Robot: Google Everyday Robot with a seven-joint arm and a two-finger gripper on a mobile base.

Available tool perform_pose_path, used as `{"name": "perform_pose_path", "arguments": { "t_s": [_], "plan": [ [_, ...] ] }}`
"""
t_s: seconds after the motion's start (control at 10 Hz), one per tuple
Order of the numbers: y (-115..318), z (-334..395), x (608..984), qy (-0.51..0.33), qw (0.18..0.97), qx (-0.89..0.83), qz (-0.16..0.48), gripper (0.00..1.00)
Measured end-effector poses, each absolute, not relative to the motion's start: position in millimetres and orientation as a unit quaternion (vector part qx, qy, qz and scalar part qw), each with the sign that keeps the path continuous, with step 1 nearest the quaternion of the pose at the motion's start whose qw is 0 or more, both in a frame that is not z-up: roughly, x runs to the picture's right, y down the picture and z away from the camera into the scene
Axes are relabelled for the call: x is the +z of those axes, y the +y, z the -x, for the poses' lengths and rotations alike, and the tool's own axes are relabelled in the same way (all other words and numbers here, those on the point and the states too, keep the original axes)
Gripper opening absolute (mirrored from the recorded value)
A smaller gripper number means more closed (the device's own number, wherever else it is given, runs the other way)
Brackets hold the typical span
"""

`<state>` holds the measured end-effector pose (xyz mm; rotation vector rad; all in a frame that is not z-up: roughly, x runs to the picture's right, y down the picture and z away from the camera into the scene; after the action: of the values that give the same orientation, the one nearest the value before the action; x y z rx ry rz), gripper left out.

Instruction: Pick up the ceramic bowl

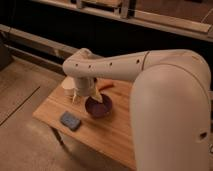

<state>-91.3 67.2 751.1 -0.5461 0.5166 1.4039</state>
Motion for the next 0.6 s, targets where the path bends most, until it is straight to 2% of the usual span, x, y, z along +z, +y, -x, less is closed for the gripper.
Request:
{"name": "perform_pose_path", "arguments": {
  "t_s": [0.6],
  "plan": [
    [87, 100, 796, 0.228, 0.681, 0.629, 0.298, 0.8]
  ]
}}
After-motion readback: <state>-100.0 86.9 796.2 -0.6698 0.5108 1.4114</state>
